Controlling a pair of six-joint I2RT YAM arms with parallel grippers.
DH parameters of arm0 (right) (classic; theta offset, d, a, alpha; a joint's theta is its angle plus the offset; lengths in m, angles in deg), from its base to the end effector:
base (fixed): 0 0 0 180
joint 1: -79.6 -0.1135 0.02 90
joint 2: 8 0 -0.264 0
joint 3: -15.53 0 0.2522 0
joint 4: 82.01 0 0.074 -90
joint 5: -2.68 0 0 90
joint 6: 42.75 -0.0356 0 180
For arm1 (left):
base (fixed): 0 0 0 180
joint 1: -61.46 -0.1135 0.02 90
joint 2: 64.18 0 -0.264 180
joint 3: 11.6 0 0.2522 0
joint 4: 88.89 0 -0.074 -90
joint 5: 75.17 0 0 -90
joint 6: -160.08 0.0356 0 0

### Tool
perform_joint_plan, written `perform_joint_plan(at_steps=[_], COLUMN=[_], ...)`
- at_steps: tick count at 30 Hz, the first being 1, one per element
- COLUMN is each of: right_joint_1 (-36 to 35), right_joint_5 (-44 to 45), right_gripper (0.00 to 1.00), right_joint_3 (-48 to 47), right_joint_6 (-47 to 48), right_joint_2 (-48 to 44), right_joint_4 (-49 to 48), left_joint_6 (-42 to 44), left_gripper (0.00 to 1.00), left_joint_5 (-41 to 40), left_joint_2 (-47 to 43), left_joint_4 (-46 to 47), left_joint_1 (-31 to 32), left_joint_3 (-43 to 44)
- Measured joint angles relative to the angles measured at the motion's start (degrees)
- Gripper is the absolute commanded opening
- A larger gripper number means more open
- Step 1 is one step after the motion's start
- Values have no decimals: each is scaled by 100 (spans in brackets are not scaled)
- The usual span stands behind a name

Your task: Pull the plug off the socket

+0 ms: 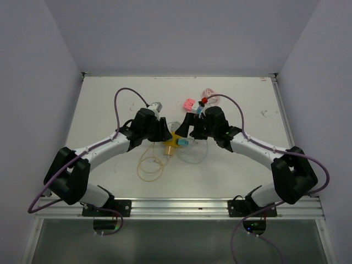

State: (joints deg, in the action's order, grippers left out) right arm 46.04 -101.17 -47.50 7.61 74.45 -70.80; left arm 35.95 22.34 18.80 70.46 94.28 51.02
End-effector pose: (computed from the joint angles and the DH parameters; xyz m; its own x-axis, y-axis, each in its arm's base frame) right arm 0.2591 0.1821 0.2360 -0.7789 0.2266 -0.5848 -0.2746 0.7150 0.6429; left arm 0.2552 -0.1701 0.2161 -0.8045 -0.1431 -0.5765 0.2040 0.8450 -0.4944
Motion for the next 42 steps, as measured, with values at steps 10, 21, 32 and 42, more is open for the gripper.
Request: perform_joint_plan(at_steps=[10,21,32,42], right_joint_1=[-68,-133,-133,-138], right_joint_5=[-66,-411,-627,-708], right_gripper=[95,86,81,44], right_joint_3=[227,645,647,664], right_joint_6=[-131,-186,-275,-341], right_joint_2=[605,1082,1204,1366], right_joint_4=[-675,-1386,-1801,-1939], left_joint_6=[-284,-557,-745,-833], left_gripper=[33,32,31,25], left_joint_5=[0,-2,0,-37], left_joint_2=[-35,-55,-103,-129], left_joint_4=[157,286,426,564], left_joint_1=[0,0,0,15], left_joint_3=[-103,-188,-304,-376])
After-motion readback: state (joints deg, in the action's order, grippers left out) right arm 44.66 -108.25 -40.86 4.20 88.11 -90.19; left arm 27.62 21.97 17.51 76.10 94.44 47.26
